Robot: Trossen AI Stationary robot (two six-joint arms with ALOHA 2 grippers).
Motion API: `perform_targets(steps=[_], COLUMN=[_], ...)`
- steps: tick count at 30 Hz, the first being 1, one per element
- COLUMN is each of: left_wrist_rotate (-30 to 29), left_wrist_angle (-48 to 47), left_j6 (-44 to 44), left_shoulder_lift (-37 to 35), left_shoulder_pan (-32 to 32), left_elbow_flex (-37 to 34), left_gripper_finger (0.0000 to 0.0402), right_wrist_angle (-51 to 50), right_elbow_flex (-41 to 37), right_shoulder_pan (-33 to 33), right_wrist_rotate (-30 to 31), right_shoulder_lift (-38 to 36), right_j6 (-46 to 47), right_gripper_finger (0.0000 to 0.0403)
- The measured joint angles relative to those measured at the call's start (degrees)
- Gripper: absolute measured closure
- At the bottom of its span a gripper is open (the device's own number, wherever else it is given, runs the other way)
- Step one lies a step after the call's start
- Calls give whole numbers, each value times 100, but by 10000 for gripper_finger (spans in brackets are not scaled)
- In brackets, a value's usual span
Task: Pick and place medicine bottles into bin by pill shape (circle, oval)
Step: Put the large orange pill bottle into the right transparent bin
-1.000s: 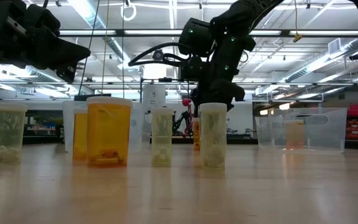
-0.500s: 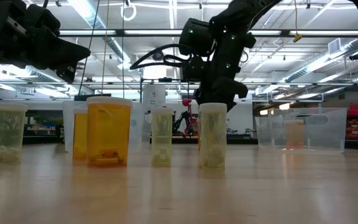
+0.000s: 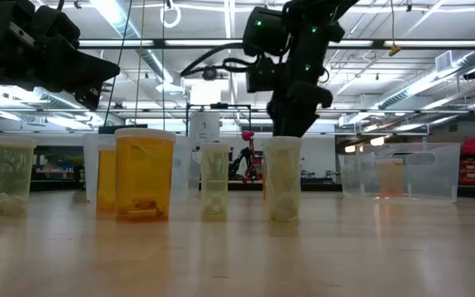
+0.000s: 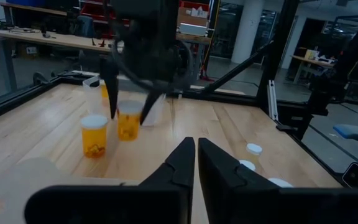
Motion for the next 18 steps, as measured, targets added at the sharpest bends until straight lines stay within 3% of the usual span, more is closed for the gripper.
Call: perform_targets(steps=[18], left_wrist_rotate=[1], left_wrist_angle=[-2], left_j6=[0], left_shoulder_lift=[-2], left_shoulder_pan=[2], left_elbow_flex=[0], left_gripper_finger=[375], right_wrist_angle=[-784], right_elbow_flex=[-2], right_shoulder_pan=[-55], right_wrist_rotate=[312], right_shoulder_lift=[-1535], right_j6=[554], right_gripper_finger=[170])
